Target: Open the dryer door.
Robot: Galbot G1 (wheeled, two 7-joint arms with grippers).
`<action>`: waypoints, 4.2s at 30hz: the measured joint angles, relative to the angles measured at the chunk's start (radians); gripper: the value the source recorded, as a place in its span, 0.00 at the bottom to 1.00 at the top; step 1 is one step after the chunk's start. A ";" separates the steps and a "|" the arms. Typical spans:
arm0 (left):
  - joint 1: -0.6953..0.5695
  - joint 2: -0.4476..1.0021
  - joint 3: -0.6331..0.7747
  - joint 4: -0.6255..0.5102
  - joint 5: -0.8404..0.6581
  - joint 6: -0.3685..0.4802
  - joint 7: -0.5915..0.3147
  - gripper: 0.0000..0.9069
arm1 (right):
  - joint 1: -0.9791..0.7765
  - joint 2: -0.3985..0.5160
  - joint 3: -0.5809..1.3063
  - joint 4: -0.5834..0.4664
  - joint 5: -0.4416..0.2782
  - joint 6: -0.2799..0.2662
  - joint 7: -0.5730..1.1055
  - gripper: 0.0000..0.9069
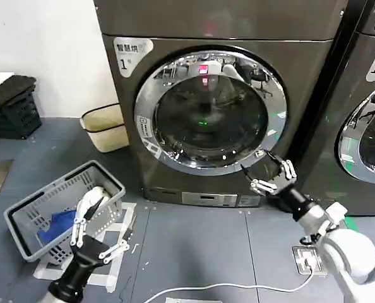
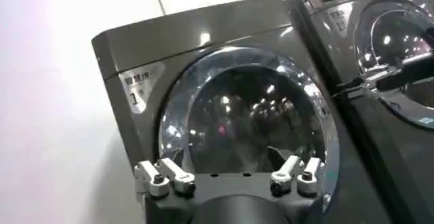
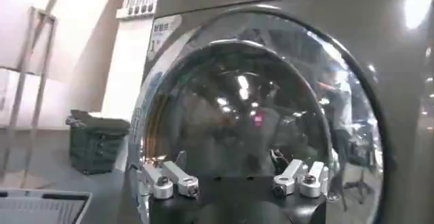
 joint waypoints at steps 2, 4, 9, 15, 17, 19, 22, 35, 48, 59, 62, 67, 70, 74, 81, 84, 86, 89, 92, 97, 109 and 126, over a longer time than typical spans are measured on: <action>0.002 -0.002 0.000 -0.002 0.002 0.000 0.000 1.00 | 0.026 -0.002 -0.022 -0.013 0.003 0.000 -0.001 1.00; 0.004 -0.004 -0.002 -0.005 0.002 0.000 0.000 1.00 | 0.055 -0.003 -0.046 -0.029 0.006 -0.001 -0.001 1.00; 0.006 -0.008 -0.006 -0.006 0.003 0.000 0.001 1.00 | 0.125 -0.005 -0.105 -0.069 0.015 -0.002 -0.001 1.00; 0.010 -0.014 -0.007 -0.008 0.006 -0.002 0.001 1.00 | 0.201 -0.005 -0.170 -0.117 0.026 -0.005 -0.001 1.00; 0.012 -0.017 -0.007 -0.008 0.009 -0.002 0.002 1.00 | 0.225 -0.005 -0.191 -0.133 0.028 -0.006 -0.003 1.00; 0.013 -0.019 -0.007 -0.008 0.011 -0.002 0.002 1.00 | 0.250 -0.005 -0.214 -0.149 0.032 -0.006 -0.004 1.00; 0.015 -0.022 -0.007 -0.011 0.013 -0.003 0.002 1.00 | 0.281 -0.001 -0.240 -0.174 0.035 -0.007 -0.006 1.00; 0.026 -0.031 -0.007 -0.018 0.017 -0.007 0.003 1.00 | 0.401 0.019 -0.345 -0.256 0.046 -0.009 -0.016 1.00; 0.033 -0.032 -0.007 -0.008 0.021 -0.016 0.002 1.00 | 0.524 0.055 -0.452 -0.329 0.053 -0.015 -0.017 1.00; 0.032 -0.037 -0.008 -0.009 0.021 -0.016 0.002 1.00 | 0.597 0.090 -0.523 -0.383 0.051 -0.016 -0.017 1.00; 0.031 -0.038 -0.008 -0.009 0.021 -0.016 0.002 1.00 | 0.613 0.095 -0.539 -0.395 0.051 -0.016 -0.018 1.00; 0.031 -0.038 -0.009 -0.009 0.020 -0.017 0.002 1.00 | 0.639 0.107 -0.566 -0.416 0.051 -0.015 -0.019 1.00; 0.030 -0.038 -0.009 -0.009 0.019 -0.017 0.002 1.00 | 0.654 0.116 -0.584 -0.430 0.051 -0.015 -0.019 1.00; 0.029 -0.039 -0.009 -0.009 0.018 -0.018 0.002 1.00 | 0.674 0.129 -0.604 -0.448 0.051 -0.014 -0.020 1.00; 0.029 -0.043 -0.008 -0.009 0.019 -0.019 0.002 1.00 | 0.714 0.156 -0.638 -0.488 0.051 -0.013 -0.024 1.00; 0.030 -0.044 -0.008 -0.009 0.019 -0.019 0.002 1.00 | 0.728 0.169 -0.651 -0.504 0.051 -0.013 -0.024 1.00; 0.031 -0.044 -0.009 -0.009 0.019 -0.019 0.002 1.00 | 0.739 0.179 -0.659 -0.518 0.050 -0.013 -0.024 1.00; 0.031 -0.045 -0.009 -0.010 0.019 -0.019 0.002 1.00 | 0.753 0.193 -0.667 -0.535 0.049 -0.013 -0.024 1.00; 0.031 -0.047 -0.010 -0.011 0.019 -0.020 0.002 1.00 | 0.767 0.205 -0.677 -0.551 0.048 -0.013 -0.024 1.00; 0.030 -0.049 -0.009 -0.012 0.019 -0.020 0.003 1.00 | 0.791 0.224 -0.693 -0.580 0.047 -0.012 -0.026 1.00; 0.027 -0.050 -0.009 -0.012 0.018 -0.020 0.003 1.00 | 0.826 0.264 -0.726 -0.624 0.046 -0.015 -0.026 1.00; 0.023 -0.053 -0.010 -0.011 0.015 -0.021 0.003 1.00 | 0.870 0.330 -0.757 -0.687 0.041 -0.018 -0.028 1.00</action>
